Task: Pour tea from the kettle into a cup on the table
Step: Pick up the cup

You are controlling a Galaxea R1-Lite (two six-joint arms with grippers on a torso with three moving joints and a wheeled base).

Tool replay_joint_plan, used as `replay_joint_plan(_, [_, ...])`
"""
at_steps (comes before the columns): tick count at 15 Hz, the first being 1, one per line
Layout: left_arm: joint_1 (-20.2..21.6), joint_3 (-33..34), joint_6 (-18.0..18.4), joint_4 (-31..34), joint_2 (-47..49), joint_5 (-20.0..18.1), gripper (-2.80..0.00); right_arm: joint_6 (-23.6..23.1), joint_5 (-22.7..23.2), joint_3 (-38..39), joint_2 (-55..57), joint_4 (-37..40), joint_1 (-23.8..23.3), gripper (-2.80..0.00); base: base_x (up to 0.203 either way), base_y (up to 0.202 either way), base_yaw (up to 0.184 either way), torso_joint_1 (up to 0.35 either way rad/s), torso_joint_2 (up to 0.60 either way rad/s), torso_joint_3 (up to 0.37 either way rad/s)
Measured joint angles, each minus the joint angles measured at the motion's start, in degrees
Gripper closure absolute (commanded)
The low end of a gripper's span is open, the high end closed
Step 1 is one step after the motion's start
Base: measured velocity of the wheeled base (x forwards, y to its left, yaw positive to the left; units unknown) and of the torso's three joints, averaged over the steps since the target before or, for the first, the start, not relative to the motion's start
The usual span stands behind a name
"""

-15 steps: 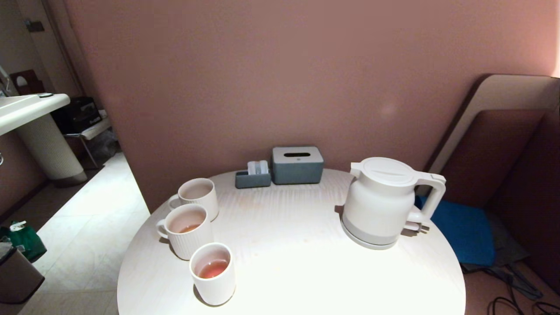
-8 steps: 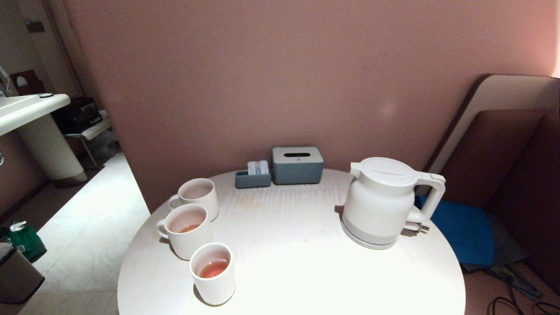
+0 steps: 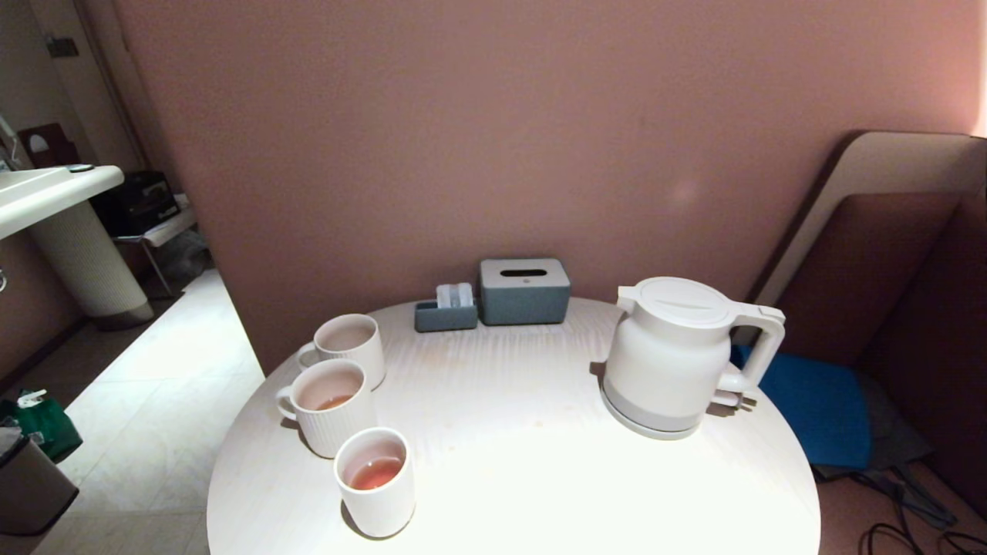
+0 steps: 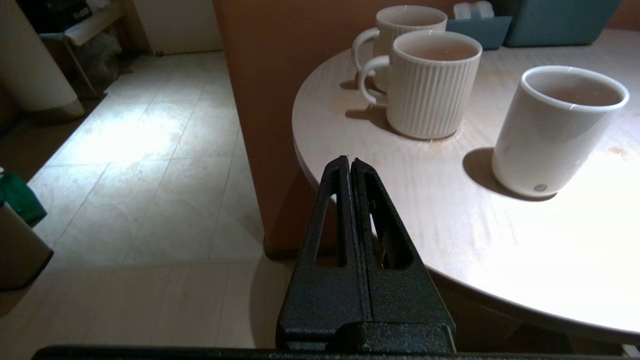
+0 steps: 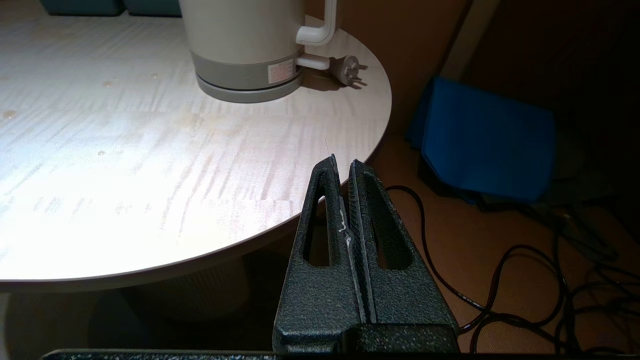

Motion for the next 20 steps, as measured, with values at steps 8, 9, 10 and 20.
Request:
replay_joint_plan(8, [0.00, -15.45, -2.71, -11.69, 23.35, -3.11, 0.00, 0.00, 0.00, 0.00, 0.00, 0.01, 0.00, 0.00, 0.000, 0.000, 0.000, 0.000, 0.00, 0.000])
replay_joint_plan(9, [-0.05, -16.57, -3.09, -14.49, 27.66, -3.24, 0.00, 0.00, 0.00, 0.00, 0.00, -0.01, 0.00, 0.00, 0.000, 0.000, 0.000, 0.000, 0.00, 0.000])
replay_joint_plan(10, [-0.49, -17.84, -3.86, -16.43, 31.58, -3.32, 0.00, 0.00, 0.00, 0.00, 0.00, -0.01, -0.02, 0.00, 0.000, 0.000, 0.000, 0.000, 0.00, 0.000])
replay_joint_plan(20, [-32.83, -25.56, -21.59, -23.76, 64.54, 14.69, 0.00, 0.00, 0.00, 0.00, 0.00, 0.00, 0.00, 0.00, 0.000, 0.000, 0.000, 0.000, 0.00, 0.000])
